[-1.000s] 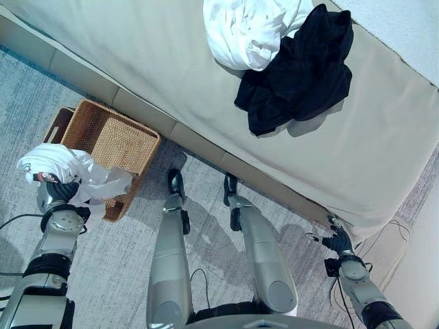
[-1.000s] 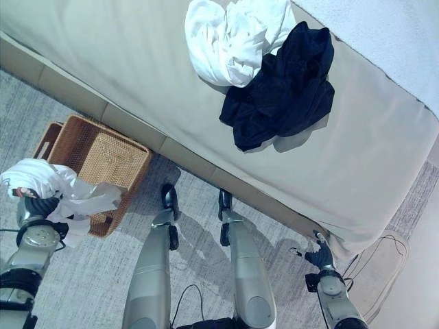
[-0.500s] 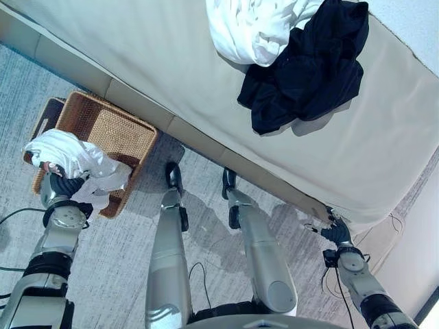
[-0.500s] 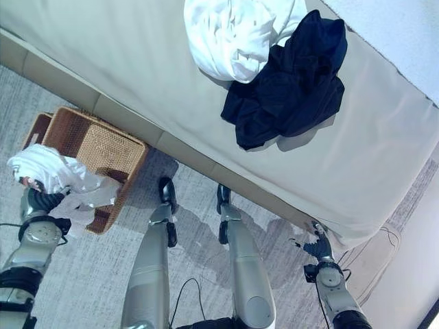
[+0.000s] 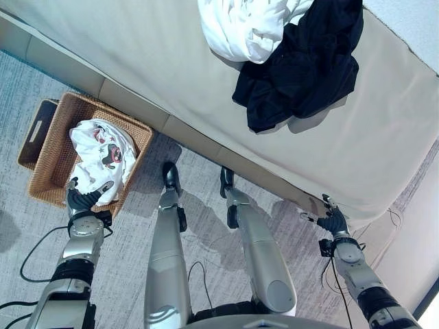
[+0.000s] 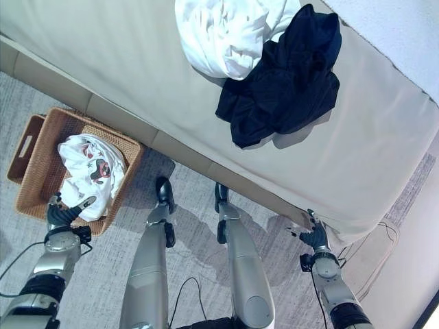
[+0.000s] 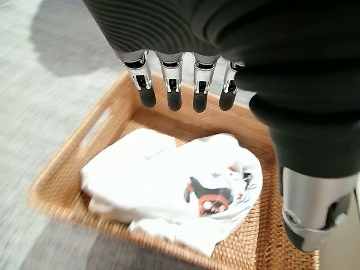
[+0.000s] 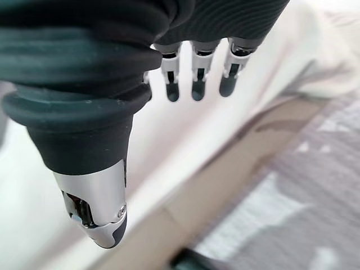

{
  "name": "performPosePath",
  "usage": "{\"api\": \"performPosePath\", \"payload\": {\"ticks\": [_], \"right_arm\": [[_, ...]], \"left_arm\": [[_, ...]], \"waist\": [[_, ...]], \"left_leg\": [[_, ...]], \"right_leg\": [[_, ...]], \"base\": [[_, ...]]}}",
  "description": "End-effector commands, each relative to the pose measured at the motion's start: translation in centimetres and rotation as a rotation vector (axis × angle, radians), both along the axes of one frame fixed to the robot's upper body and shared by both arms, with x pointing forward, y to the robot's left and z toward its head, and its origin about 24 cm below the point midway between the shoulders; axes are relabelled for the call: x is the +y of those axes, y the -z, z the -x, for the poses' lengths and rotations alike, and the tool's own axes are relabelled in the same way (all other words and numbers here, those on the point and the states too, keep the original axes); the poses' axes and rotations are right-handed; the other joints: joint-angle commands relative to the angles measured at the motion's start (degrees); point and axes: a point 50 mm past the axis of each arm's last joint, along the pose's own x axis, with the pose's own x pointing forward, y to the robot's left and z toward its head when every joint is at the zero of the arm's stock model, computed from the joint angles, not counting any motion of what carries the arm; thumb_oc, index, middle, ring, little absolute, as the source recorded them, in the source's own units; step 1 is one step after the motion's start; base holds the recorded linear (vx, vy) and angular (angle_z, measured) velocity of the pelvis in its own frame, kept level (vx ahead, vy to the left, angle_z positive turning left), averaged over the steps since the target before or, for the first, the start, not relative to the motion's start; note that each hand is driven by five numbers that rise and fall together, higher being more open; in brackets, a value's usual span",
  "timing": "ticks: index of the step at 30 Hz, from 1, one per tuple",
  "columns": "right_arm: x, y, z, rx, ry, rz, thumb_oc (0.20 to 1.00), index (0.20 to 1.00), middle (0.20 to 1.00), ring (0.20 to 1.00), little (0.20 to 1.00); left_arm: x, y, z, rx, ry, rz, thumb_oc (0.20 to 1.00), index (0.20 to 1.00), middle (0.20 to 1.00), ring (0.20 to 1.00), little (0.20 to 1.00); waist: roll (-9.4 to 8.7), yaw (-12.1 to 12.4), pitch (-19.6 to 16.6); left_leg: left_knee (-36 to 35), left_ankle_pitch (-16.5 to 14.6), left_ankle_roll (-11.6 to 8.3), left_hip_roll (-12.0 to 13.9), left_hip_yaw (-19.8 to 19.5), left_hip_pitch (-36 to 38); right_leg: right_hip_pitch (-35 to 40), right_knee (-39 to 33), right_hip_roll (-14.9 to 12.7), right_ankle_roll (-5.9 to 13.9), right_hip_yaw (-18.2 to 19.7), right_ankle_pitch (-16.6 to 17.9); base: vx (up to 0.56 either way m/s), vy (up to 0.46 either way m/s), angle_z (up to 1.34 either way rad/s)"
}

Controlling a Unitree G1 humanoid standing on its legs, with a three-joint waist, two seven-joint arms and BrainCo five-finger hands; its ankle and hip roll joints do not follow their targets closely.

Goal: Pick up clothes into the bucket

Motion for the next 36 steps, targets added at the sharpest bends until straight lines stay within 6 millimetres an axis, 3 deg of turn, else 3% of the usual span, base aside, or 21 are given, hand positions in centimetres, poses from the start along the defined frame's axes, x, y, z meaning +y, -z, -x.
{"api": "performPosePath", "payload": {"ticks": [1,3,4,11,13,18,19,21,27,32,36], "right_arm": [[-3.5,-3.9,0.1,-0.148,0.063,0.144,1.000,1.000,1.000,1.000,1.000],[-4.1,-6.1,-0.4,-0.244,0.074,0.186,1.000,1.000,1.000,1.000,1.000],[-4.5,-7.7,-0.8,-0.309,0.083,0.221,1.000,1.000,1.000,1.000,1.000],[-4.2,-15.3,-3.6,-0.619,0.137,0.379,1.000,1.000,1.000,1.000,1.000],[-3.8,-16.4,-4.6,-0.660,0.149,0.394,1.000,1.000,1.000,1.000,1.000],[-4.9,-18.1,-6.7,-0.650,0.253,0.442,1.000,1.000,1.000,1.000,1.000],[-5.4,-18.4,-7.1,-0.640,0.284,0.450,1.000,1.000,1.000,1.000,1.000],[-7.1,-19.2,-8.0,-0.616,0.389,0.403,1.000,1.000,1.000,1.000,1.000],[-9.9,-20.9,-9.5,-0.545,0.579,0.264,1.000,1.000,1.000,1.000,1.000],[-11.2,-19.6,-9.5,-0.443,0.698,0.174,1.000,1.000,1.000,1.000,1.000],[-11.1,-19.1,-9.9,-0.342,0.672,0.260,1.000,1.000,1.000,1.000,1.000]], "left_arm": [[-0.5,0.0,1.8,-0.010,0.019,-0.094,1.000,1.000,1.000,1.000,1.000],[-1.8,-0.4,1.8,0.009,0.122,-0.195,1.000,1.000,1.000,1.000,1.000],[-2.9,-0.8,1.5,-0.008,0.185,-0.223,1.000,1.000,1.000,1.000,1.000],[-9.7,3.3,0.3,0.081,0.528,-0.104,1.000,1.000,1.000,1.000,1.000],[-11.7,4.6,0.4,0.109,0.565,-0.053,1.000,1.000,1.000,1.000,1.000],[-14.2,6.8,1.6,0.181,0.635,0.011,1.000,1.000,1.000,1.000,1.000],[-14.4,7.1,1.8,0.195,0.640,0.018,1.000,1.000,1.000,1.000,1.000],[-14.8,7.7,2.1,0.217,0.646,0.039,1.000,1.000,1.000,1.000,1.000],[-14.7,8.8,2.8,0.255,0.573,0.085,1.000,1.000,1.000,1.000,1.000],[-15.2,9.0,2.5,0.219,0.480,0.156,1.000,1.000,1.000,1.000,1.000],[-16.4,9.2,2.5,0.208,0.456,0.206,1.000,1.000,1.000,1.000,1.000]], "waist": [[0.94,1.8,-0.6],[2.39,2.3,-0.6],[3.03,2.4,-0.6],[7.54,4.6,-0.6],[8.60,5.7,-0.6],[11.04,8.0,-0.6],[11.26,8.4,-0.6],[12.19,8.9,-0.6],[13.81,10.1,-0.6],[14.89,10.6,-0.6],[16.01,10.1,-0.6]], "left_leg": [[5.7,-6.4,1.08,-2.7,-3.3,1.8],[4.6,-6.0,1.12,-3.2,-3.5,3.0],[3.5,-3.8,1.29,-3.8,-3.3,2.7],[-1.3,-1.9,0.81,-5.9,-6.0,9.0],[-3.2,-0.7,0.47,-6.3,-7.3,10.5],[-7.6,1.9,-0.15,-6.6,-10.2,13.6],[-8.1,0.8,-0.39,-6.7,-10.5,14.9],[-9.6,1.5,-0.62,-6.6,-10.8,15.7],[-10.8,2.5,-0.49,-5.9,-10.6,14.7],[-11.5,3.5,-0.43,-5.5,-10.8,12.0],[-12.2,4.4,-0.73,-5.4,-10.4,9.6]], "right_leg": [[0.8,-0.9,-3.9,3.66,-0.7,2.7],[1.0,0.9,-4.6,3.58,-0.8,1.7],[0.3,1.2,-5.3,3.14,-1.2,2.7],[3.5,8.0,-7.5,2.14,-2.1,-2.6],[4.4,9.6,-8.1,1.66,-3.5,-3.9],[6.4,11.0,-9.0,1.00,-5.9,-5.8],[7.3,11.8,-9.0,1.30,-5.6,-7.8],[7.0,12.8,-9.3,0.95,-5.9,-8.6],[3.8,14.3,-8.7,0.58,-4.8,-9.1],[-0.5,15.7,-8.3,0.47,-4.0,-9.4],[-4.1,16.8,-8.3,0.55,-3.2,-9.4]], "base": [[0.00,0.000,0.00],[-0.03,-0.008,0.04],[-0.05,-0.008,0.13],[0.01,-0.077,0.30],[0.01,-0.175,0.44],[0.03,-0.155,0.44],[0.08,-0.118,0.39],[0.04,-0.075,0.35],[0.01,-0.041,0.02],[0.00,-0.046,-0.05],[0.00,-0.018,-0.01]]}}
